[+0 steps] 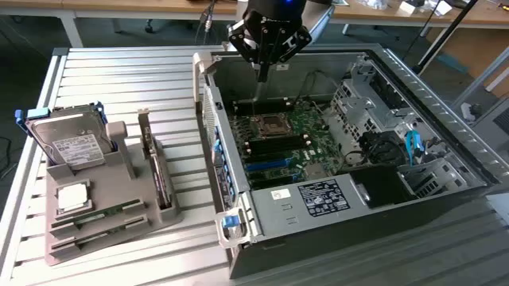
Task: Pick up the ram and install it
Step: 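Reach for the ram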
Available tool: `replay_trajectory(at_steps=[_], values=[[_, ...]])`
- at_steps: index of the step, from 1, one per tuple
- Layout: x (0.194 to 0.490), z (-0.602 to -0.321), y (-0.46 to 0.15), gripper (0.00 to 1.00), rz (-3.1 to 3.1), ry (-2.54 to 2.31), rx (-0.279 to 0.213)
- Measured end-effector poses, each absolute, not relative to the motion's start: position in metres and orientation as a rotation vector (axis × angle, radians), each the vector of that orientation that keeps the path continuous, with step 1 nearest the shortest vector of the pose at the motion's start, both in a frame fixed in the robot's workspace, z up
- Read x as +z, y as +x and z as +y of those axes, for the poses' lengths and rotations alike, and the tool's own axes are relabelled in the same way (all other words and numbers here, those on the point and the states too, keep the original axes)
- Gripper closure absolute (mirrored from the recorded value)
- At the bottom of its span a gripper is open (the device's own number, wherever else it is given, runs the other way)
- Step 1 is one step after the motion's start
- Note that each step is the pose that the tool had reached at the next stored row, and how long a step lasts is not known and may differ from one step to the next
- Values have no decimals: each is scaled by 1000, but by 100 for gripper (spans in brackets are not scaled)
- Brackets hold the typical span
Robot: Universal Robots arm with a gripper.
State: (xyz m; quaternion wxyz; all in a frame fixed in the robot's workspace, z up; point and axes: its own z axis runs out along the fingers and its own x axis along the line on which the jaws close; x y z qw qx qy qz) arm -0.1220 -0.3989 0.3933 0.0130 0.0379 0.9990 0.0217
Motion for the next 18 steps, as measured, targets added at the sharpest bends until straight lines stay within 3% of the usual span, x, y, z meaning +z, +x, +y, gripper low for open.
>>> replay_trajectory(at_steps=[18], values=[[393, -399, -153, 89, 3112, 118, 68]])
